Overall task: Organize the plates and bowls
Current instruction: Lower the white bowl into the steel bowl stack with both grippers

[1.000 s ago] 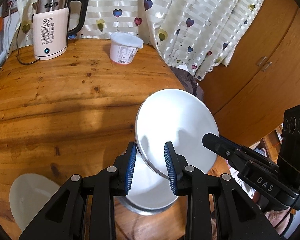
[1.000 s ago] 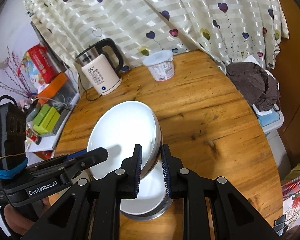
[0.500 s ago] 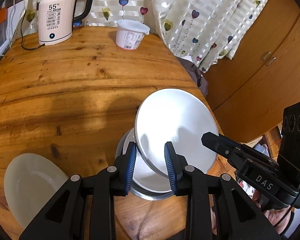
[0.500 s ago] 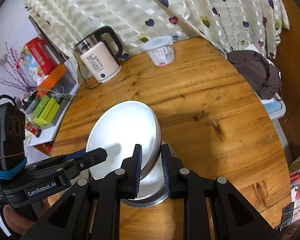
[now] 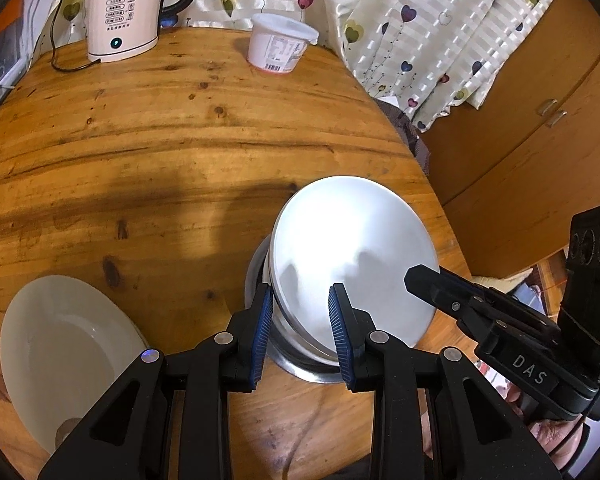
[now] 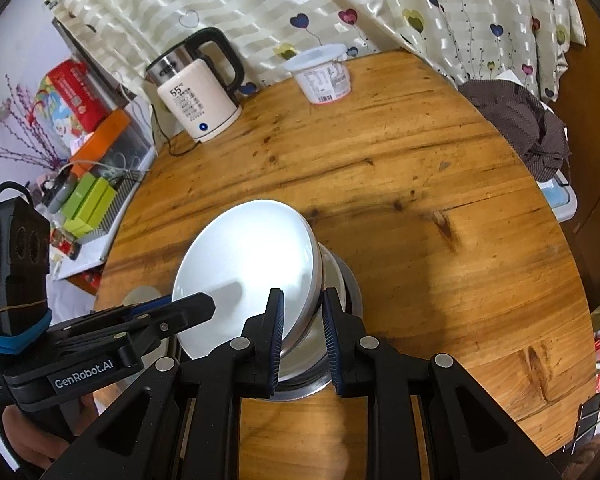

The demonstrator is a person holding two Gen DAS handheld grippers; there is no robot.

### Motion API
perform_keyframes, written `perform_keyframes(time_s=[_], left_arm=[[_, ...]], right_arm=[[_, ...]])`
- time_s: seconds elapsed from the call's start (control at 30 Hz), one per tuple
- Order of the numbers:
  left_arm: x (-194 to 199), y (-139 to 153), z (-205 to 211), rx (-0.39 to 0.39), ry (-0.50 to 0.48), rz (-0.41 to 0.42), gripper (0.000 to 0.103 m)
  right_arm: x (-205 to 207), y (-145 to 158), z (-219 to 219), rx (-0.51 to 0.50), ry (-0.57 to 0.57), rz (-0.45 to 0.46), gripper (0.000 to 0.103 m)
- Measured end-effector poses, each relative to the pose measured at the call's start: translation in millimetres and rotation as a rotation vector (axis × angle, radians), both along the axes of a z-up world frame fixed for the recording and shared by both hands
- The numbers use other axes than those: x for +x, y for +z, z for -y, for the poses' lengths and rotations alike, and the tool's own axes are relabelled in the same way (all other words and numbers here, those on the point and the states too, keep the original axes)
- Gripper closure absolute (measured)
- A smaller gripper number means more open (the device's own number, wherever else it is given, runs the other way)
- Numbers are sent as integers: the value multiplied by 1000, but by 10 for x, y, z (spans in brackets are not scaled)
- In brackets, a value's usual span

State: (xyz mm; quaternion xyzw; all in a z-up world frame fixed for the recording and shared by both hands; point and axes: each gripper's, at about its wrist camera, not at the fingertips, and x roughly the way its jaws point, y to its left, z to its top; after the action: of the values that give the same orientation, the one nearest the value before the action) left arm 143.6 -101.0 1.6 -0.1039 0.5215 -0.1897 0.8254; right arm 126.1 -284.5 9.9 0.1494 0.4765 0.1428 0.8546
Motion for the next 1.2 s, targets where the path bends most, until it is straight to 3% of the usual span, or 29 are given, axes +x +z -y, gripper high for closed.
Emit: perform_keyframes(time_s=[1.2], left_arm=[[-34,-25,49,20,2,11,73]], right_arm=[[-11,-90,-4,-64,10,-5,82]])
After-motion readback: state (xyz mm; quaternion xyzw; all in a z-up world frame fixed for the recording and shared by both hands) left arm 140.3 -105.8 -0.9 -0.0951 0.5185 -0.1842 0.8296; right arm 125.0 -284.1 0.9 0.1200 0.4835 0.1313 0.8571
